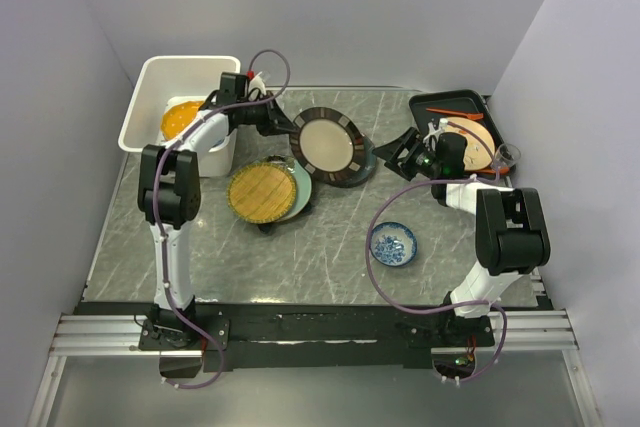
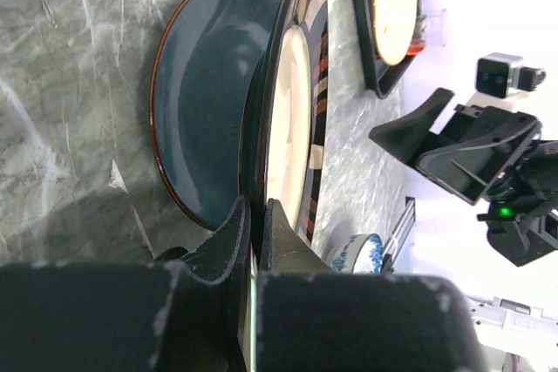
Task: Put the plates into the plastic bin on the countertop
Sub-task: Pick up the plate at the center of the board.
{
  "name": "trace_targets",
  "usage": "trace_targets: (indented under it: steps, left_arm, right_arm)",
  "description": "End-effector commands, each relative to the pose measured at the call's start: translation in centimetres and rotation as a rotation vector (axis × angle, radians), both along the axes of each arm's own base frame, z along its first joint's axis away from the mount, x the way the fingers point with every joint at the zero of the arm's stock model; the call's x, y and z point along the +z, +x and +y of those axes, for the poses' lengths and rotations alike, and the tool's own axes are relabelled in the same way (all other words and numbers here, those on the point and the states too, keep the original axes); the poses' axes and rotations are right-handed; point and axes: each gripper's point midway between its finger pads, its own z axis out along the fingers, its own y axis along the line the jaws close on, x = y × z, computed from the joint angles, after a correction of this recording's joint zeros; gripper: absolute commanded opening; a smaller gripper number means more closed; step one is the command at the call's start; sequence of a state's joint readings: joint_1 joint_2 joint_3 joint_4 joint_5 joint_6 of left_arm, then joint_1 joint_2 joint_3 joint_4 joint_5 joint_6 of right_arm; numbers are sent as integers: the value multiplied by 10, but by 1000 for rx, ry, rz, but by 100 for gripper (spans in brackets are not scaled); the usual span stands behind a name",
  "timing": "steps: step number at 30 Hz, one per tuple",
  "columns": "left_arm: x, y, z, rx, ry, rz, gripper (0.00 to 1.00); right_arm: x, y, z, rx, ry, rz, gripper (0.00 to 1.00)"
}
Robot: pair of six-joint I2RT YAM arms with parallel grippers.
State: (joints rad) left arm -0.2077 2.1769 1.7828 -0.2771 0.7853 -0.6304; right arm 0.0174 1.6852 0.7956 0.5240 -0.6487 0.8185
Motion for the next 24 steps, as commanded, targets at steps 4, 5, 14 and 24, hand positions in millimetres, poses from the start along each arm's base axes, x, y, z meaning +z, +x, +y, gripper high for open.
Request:
trace_targets:
  steps: [4, 5, 14, 24]
  left_arm:
    - [115, -9, 5, -50, -152, -224, 1]
    - [119, -9, 6, -48, -155, -230, 1]
    - [143, -12, 21, -22, -159, -272, 1]
    - [176, -16, 43, 29, -151, -342, 1]
  right_arm:
    - [21, -3, 5, 25, 4, -82, 82]
    - [22, -3, 4, 23, 3, -83, 82]
    - [21, -5, 3, 14, -12, -84, 92]
    - [26, -5, 2, 14, -20, -97, 98]
